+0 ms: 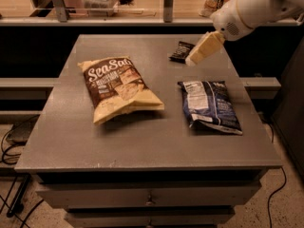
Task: Pick rxbar chocolate
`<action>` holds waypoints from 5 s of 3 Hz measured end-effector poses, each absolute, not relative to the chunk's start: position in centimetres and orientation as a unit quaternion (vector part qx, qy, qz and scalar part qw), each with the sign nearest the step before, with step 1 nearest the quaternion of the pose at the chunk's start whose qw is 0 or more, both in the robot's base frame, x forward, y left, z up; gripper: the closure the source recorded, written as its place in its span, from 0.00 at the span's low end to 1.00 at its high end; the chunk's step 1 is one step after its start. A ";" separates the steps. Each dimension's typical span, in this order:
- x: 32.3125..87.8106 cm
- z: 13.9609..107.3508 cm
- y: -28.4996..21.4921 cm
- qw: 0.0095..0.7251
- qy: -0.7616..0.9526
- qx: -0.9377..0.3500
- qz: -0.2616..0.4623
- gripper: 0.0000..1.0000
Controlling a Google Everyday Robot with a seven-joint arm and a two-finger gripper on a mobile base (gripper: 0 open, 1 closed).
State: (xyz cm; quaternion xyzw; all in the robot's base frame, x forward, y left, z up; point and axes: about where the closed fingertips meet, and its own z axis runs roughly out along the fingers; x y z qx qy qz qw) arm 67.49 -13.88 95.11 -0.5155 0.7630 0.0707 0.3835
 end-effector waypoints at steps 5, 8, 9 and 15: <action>77.5 89.3 -9.9 0.428 0.778 -0.438 0.140 0.00; 82.6 83.2 -11.5 0.401 0.816 -0.392 0.142 0.18; 82.9 82.6 -12.4 0.396 0.823 -0.383 0.139 0.41; 81.9 91.9 -12.4 0.459 0.779 -0.413 0.109 1.00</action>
Offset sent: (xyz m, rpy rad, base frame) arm 0.0364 0.0057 -0.0129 0.0470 0.0158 -0.0259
